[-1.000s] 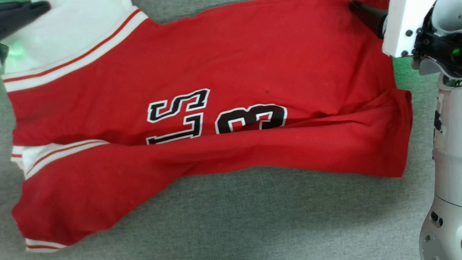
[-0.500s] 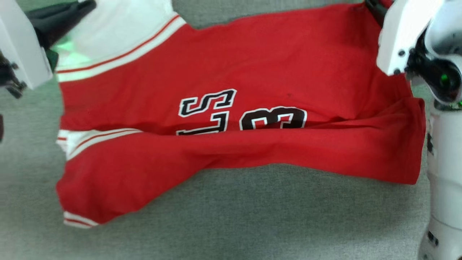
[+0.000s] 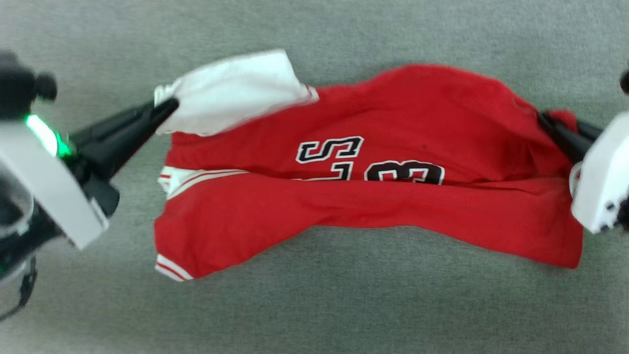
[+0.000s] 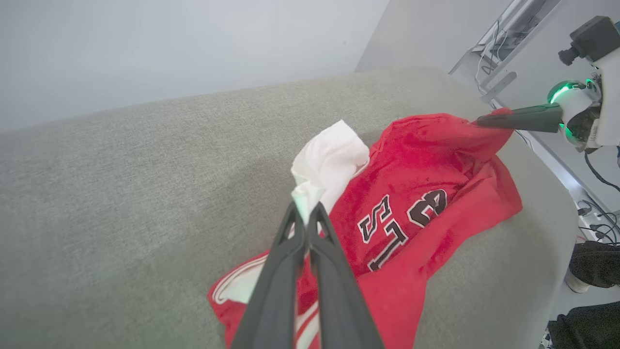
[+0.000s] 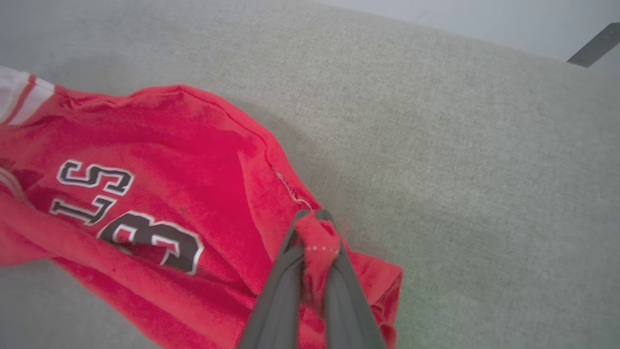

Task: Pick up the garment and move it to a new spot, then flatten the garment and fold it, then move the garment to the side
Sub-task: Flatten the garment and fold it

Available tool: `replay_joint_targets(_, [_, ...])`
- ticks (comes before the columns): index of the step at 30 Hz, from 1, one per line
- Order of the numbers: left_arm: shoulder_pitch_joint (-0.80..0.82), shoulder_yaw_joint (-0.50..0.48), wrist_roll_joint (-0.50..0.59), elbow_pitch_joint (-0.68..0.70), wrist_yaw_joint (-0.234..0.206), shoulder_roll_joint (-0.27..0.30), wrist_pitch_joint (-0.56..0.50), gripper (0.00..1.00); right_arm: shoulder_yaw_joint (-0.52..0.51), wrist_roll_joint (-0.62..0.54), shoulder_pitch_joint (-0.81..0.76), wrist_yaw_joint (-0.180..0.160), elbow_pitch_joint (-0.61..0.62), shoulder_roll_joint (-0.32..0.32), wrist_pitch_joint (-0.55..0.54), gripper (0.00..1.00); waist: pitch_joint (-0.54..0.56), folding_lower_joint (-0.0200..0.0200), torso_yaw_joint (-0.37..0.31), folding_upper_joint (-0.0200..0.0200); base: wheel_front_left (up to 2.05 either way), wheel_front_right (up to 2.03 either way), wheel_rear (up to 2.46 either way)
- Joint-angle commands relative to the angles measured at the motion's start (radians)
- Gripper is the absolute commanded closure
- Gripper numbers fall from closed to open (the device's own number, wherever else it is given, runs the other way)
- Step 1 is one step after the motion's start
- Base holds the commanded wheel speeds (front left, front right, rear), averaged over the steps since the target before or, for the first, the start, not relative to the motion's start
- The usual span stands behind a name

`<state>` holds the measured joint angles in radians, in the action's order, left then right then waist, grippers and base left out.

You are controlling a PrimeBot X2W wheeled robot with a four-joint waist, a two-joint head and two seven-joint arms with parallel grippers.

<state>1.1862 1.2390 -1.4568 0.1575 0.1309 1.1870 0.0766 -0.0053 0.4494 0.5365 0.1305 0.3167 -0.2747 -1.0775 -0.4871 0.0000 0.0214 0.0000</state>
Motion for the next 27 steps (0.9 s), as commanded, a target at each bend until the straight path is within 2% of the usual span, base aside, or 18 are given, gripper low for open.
replay_joint_targets(1, [-0.022,0.003,0.006,0.007,-0.001,0.013,0.022,1.0,-0.014,0.01,-0.026,0.0,0.016,-0.005,-0.002,1.0,0.034,0.0,0.032,0.0,0.0,0.0,0.0])
replay_joint_targets(7, [-0.144,0.028,0.041,0.058,-0.001,0.054,0.156,1.0,-0.095,0.032,-0.174,0.0,0.112,-0.015,-0.018,1.0,0.05,0.0,0.046,0.0,0.0,0.0,0.0])
replay_joint_targets(11, [-0.23,0.033,0.054,0.06,-0.001,0.037,0.185,1.0,-0.158,0.023,-0.259,0.0,0.143,0.01,-0.009,1.0,0.049,0.0,0.055,0.0,0.0,0.0,0.0])
replay_joint_targets(15, [-0.316,0.004,0.068,-0.002,-0.001,-0.027,0.189,1.0,-0.184,0.012,-0.331,0.0,0.138,0.03,0.029,1.0,0.037,0.0,0.065,0.0,0.0,0.0,0.0])
replay_joint_targets(22, [-0.454,-0.119,0.094,-0.137,-0.001,-0.167,0.188,1.0,-0.169,-0.034,-0.386,0.0,0.066,0.064,0.139,1.0,0.006,0.0,0.068,0.0,0.0,0.0,0.0])
replay_joint_targets(27, [-0.49,-0.163,0.125,-0.194,-0.001,-0.214,0.188,1.0,-0.141,-0.063,-0.376,0.0,-0.016,0.065,0.205,1.0,-0.004,0.0,0.058,0.0,0.0,0.0,0.0])
